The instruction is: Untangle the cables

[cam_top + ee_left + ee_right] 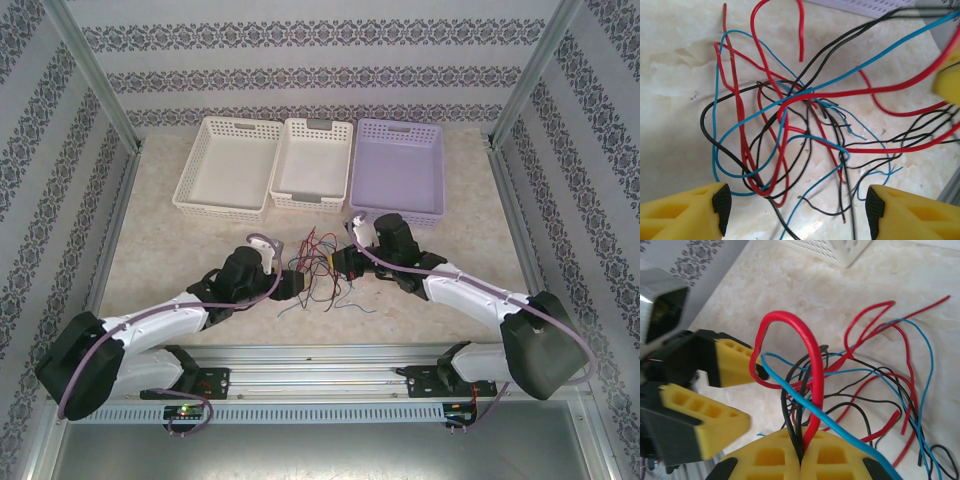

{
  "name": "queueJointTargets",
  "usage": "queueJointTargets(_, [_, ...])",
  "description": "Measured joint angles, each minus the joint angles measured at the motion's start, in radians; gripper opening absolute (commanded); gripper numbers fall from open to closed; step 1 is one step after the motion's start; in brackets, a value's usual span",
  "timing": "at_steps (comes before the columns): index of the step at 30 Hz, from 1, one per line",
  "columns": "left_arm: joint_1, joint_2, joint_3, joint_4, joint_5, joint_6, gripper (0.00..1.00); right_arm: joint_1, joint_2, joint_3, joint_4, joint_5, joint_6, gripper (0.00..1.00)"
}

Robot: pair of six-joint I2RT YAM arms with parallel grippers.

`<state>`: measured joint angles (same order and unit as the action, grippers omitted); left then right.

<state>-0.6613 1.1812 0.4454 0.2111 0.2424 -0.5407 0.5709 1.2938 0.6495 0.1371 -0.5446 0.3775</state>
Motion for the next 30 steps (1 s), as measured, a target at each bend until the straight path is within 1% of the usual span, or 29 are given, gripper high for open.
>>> queueJointTargets(9, [0.000,0.103,-0.002,0.075,0.002,0.056,0.76,-0.006,-0.022,-0.006,0.044,-0.080,0.021,0.00])
queueJointTargets(13, [0.000,0.150,-0.002,0.125,0.010,0.060,0.76,-0.006,-0.023,-0.012,0.059,-0.105,0.035,0.00])
queueJointTargets(14, [0.000,0.159,-0.002,0.136,0.012,0.060,0.73,-0.006,-0.023,-0.014,0.063,-0.110,0.039,0.00])
queueJointTargets(21, [0.000,0.185,-0.002,0.211,0.032,0.058,0.19,-0.013,-0.024,-0.017,0.077,-0.121,0.043,0.00])
queueJointTargets(23, [0.000,0.185,-0.002,0.218,0.035,0.062,0.08,-0.023,-0.029,-0.019,0.075,-0.119,0.044,0.00])
queueJointTargets(25, [0.000,0.176,-0.002,0.216,0.035,0.063,0.00,-0.038,-0.039,-0.021,0.064,-0.109,0.045,0.00])
queueJointTargets(28, [0.000,0.129,-0.003,0.198,0.034,0.066,0.00,-0.067,-0.060,-0.029,0.047,-0.080,0.046,0.00])
queueJointTargets(30, [0.000,0.084,0.000,0.155,0.025,0.067,0.00,-0.087,-0.076,-0.039,0.029,-0.049,0.046,0.00])
